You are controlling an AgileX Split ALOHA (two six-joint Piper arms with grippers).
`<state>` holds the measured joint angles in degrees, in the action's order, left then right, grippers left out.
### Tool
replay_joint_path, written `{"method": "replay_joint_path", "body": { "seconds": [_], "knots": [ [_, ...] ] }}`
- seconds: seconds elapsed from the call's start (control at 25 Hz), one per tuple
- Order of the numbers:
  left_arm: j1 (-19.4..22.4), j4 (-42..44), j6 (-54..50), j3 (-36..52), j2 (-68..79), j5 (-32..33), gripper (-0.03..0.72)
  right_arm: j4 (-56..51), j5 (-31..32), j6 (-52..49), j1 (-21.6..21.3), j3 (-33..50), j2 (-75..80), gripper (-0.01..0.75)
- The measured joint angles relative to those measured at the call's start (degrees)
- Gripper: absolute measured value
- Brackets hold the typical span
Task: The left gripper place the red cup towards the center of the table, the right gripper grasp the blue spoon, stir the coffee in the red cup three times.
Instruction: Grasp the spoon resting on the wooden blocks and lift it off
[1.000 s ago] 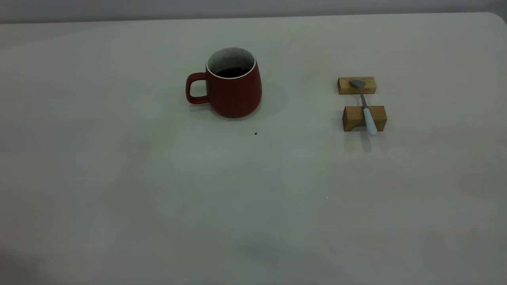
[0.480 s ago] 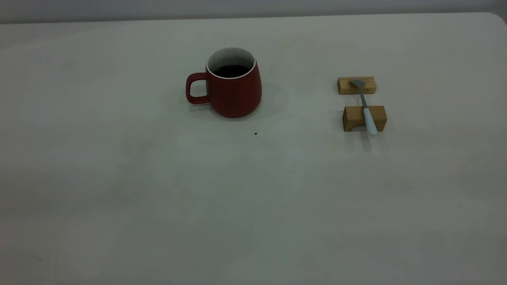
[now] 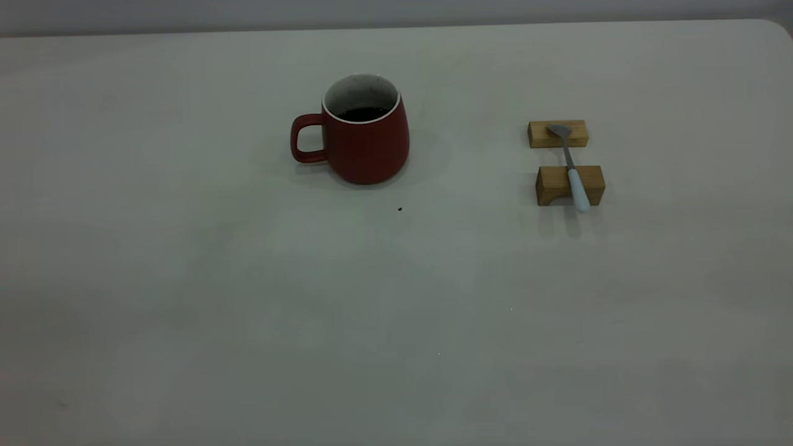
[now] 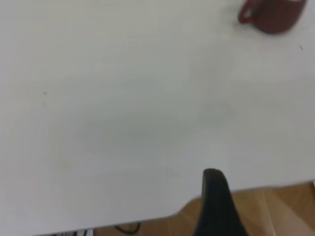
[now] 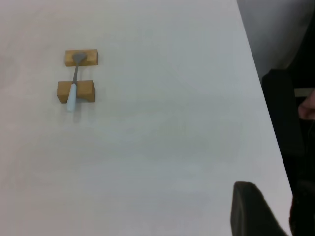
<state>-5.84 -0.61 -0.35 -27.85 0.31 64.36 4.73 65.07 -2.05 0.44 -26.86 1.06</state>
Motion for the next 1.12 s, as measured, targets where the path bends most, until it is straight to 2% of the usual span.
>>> {"method": "replay_joint_path", "body": {
  "seconds": [0.12,0.32,0.44,0.68,0.76,0.88,1.12],
  "knots": [
    [1.4,0.0,0.0,0.0,-1.3,0.2,0.554,-0.1,0.0,-0.1,0.0,0.0,0.0,0.238],
    [1.5,0.0,0.0,0.0,-1.4,0.3,0.554,-1.4,-0.6,0.3,0.0,-0.1,0.1,0.241],
    [1.5,0.0,0.0,0.0,-1.4,0.4,0.554,-5.7,-3.2,3.9,0.0,-1.0,4.2,0.286],
    [1.5,0.0,0.0,0.0,-1.4,0.4,0.554,-18.0,-17.6,8.5,0.0,-1.4,24.2,0.479],
    [1.5,0.0,0.0,0.0,-1.4,0.4,0.554,-23.5,-22.1,11.9,0.0,-1.4,33.1,0.514],
    [1.5,0.0,0.0,0.0,-1.4,0.4,0.554,-32.2,-26.4,22.0,0.0,-2.7,46.1,0.528],
    [1.5,0.0,0.0,0.0,-1.4,0.4,0.554,-44.9,-28.2,35.0,0.2,-11.2,72.7,0.53]
  ]
}}
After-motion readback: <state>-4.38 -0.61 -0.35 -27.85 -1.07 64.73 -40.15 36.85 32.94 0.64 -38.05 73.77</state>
